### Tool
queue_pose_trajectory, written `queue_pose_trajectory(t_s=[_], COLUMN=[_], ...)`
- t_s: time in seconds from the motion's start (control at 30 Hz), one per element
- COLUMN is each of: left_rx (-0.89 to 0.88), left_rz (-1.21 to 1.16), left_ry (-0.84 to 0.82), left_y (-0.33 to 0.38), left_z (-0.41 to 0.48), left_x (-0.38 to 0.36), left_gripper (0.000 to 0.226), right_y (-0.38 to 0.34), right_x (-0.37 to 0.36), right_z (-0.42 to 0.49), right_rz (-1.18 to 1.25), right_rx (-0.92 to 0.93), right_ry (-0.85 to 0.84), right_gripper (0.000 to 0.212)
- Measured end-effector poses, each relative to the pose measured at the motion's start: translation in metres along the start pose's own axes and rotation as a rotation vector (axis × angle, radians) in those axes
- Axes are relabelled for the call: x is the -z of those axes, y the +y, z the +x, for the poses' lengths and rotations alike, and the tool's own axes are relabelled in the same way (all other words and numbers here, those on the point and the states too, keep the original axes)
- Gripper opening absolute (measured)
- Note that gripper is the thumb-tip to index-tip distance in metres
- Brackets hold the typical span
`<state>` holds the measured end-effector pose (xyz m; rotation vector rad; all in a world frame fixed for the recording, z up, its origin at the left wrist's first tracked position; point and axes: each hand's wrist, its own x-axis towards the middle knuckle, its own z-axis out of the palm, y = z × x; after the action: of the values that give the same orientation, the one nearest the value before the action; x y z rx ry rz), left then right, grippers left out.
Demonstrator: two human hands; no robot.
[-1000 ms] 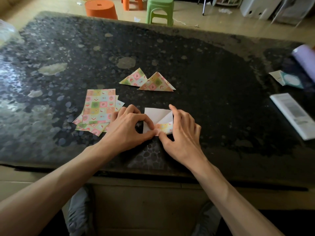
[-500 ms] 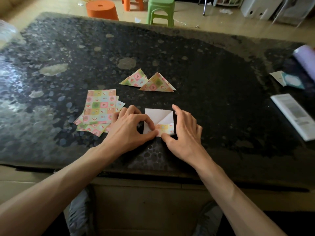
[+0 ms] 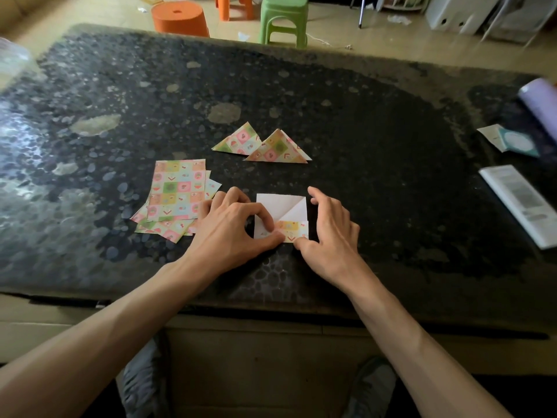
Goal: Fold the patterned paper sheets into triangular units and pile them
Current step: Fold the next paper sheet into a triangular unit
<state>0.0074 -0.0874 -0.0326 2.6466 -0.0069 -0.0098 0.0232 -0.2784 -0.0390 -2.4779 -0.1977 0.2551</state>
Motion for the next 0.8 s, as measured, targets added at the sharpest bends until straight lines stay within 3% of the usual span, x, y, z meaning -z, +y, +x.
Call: queue_pose_trajectory(t_s=[0.4,0.67,0.8], left_rx=[0.002,-0.004,0.003], left_rz=[-0.008,-0.012,-0.001], left_ry=[-0.017,-0.105,-0.063], left_y=[-0.001,-0.005,-0.010], left_z=[0.000,0.002,0.001], left_x=[0.000,0.010,0.011], left_gripper=[0.031,0.019,0.024], right_y=[-0.003,-0.003,0.000], right_x=[0.017,0.020,0.027], right_z=[0.004,0.005,0.005], right_rz=[0.157,0.154,0.136], right_rx=[-0.112,-0.132,-0.095], right_ry=[-0.062,-0.076,-0.137], right_gripper=[0.092,0.089,0.083])
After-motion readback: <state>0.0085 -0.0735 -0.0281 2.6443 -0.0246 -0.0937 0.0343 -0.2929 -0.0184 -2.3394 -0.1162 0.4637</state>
